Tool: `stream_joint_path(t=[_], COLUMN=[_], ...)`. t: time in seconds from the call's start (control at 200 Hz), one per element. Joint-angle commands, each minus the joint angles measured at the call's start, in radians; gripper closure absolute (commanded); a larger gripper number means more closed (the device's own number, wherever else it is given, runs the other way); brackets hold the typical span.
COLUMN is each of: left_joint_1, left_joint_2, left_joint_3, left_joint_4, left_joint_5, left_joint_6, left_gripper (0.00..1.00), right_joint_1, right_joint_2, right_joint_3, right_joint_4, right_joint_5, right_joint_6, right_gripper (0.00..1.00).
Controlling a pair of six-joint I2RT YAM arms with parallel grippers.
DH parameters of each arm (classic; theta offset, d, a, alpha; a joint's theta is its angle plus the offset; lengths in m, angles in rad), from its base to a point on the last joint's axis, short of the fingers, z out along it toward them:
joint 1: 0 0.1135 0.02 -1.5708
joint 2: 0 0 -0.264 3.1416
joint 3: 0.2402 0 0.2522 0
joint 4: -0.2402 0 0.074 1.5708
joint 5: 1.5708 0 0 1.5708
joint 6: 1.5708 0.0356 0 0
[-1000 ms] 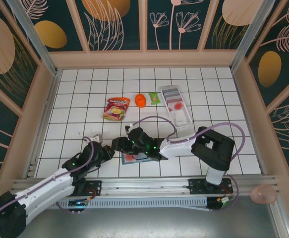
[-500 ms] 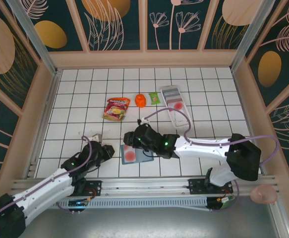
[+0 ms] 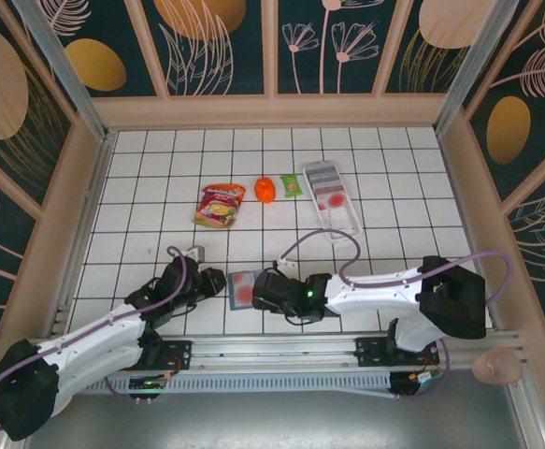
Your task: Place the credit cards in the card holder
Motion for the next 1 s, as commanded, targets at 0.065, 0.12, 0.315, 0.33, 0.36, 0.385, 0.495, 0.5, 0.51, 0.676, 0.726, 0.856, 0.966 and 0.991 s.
stream_joint_path(t=[0.065, 0.12, 0.315, 0.33, 0.36, 0.385, 0.495, 0.5, 0.51, 0.676, 0.726, 0.856, 0.966, 0.991], left_joint_1=[-0.004, -0.005, -0.005, -0.005, -0.005, -0.004, -0.004, -0.004, -0.005, -0.005, -0.005, -0.005, -0.005, -0.004], left_joint_2=[0.002, 0.000, -0.001, -0.002, -0.002, -0.004, -0.004, -0.004, -0.004, -0.006, -0.006, -0.006, -0.011, -0.013], left_joint_3=[-0.006, -0.011, -0.021, -0.021, -0.022, -0.023, -0.030, -0.030, -0.031, -0.053, -0.057, -0.065, -0.067, -0.068], left_joint_4=[0.045, 0.048, 0.059, 0.059, 0.059, 0.059, 0.063, 0.064, 0.065, 0.073, 0.073, 0.077, 0.073, 0.073], left_joint_5=[0.025, 0.023, 0.028, 0.027, 0.028, 0.027, 0.028, 0.028, 0.028, 0.029, 0.026, 0.023, 0.019, 0.018], left_joint_6=[0.015, 0.014, 0.009, 0.009, 0.009, 0.010, 0.009, 0.008, 0.008, 0.001, -0.002, -0.003, -0.004, -0.005], left_gripper=[0.85, 0.85, 0.85, 0.85, 0.85, 0.85, 0.85, 0.85, 0.85, 0.85, 0.85, 0.85, 0.85, 0.85], right_joint_1=[-0.030, -0.036, -0.046, -0.046, -0.047, -0.048, -0.048, -0.049, -0.048, -0.046, -0.048, -0.059, -0.069, -0.069], right_joint_2=[0.044, 0.048, 0.075, 0.079, 0.086, 0.092, 0.122, 0.123, 0.125, 0.143, 0.149, 0.163, 0.166, 0.168], right_joint_3=[0.030, 0.031, 0.034, 0.035, 0.036, 0.040, 0.055, 0.056, 0.058, 0.068, 0.070, 0.067, 0.055, 0.054], right_joint_4=[-0.039, -0.035, -0.022, -0.019, -0.011, -0.007, 0.008, 0.007, 0.006, 0.031, 0.040, 0.094, 0.174, 0.192], right_joint_5=[0.046, 0.046, 0.034, 0.032, 0.026, 0.022, 0.009, 0.008, 0.006, -0.009, -0.012, -0.037, -0.061, -0.069], right_joint_6=[0.004, 0.000, -0.009, -0.010, -0.013, -0.015, -0.024, -0.024, -0.024, -0.029, -0.030, -0.032, -0.036, -0.039], right_gripper=[0.41, 0.41, 0.40, 0.40, 0.40, 0.40, 0.40, 0.40, 0.40, 0.40, 0.40, 0.39, 0.39, 0.39])
